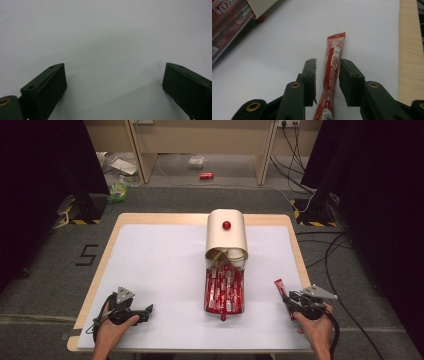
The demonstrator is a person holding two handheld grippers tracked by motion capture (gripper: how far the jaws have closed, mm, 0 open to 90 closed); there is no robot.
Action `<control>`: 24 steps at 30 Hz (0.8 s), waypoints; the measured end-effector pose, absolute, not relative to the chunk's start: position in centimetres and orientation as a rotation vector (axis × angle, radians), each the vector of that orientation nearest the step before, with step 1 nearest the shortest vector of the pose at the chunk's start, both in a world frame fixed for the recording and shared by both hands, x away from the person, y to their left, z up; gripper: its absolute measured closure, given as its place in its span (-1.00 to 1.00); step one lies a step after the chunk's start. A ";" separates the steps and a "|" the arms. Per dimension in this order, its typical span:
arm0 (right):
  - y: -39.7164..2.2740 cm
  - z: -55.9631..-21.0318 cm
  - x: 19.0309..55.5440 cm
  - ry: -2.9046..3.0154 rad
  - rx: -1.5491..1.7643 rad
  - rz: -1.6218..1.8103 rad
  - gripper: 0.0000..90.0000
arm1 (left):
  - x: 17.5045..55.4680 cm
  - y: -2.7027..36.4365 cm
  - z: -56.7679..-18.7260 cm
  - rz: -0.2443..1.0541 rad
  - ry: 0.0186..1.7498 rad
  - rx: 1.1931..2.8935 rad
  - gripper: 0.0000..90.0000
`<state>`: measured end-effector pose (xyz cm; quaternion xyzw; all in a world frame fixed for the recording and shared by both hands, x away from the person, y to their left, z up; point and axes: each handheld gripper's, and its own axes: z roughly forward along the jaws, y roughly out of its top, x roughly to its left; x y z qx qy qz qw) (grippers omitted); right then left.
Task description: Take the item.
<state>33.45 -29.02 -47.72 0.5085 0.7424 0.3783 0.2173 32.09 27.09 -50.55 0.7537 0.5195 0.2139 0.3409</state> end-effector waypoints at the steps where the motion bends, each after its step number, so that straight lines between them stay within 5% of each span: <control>1: -29.0 -47.7 33.4 2.056 1.408 1.048 0.43 | 32.1 27.1 -50.6 0.556 1.352 1.961 -0.90; 9: -29.1 -47.3 33.2 2.005 1.417 1.057 0.30 | 32.1 27.1 -50.5 0.557 1.352 1.961 -0.90; 24: -27.5 -46.0 32.5 1.931 1.419 1.105 -0.31 | 32.1 27.1 -50.6 0.556 1.352 1.960 -0.90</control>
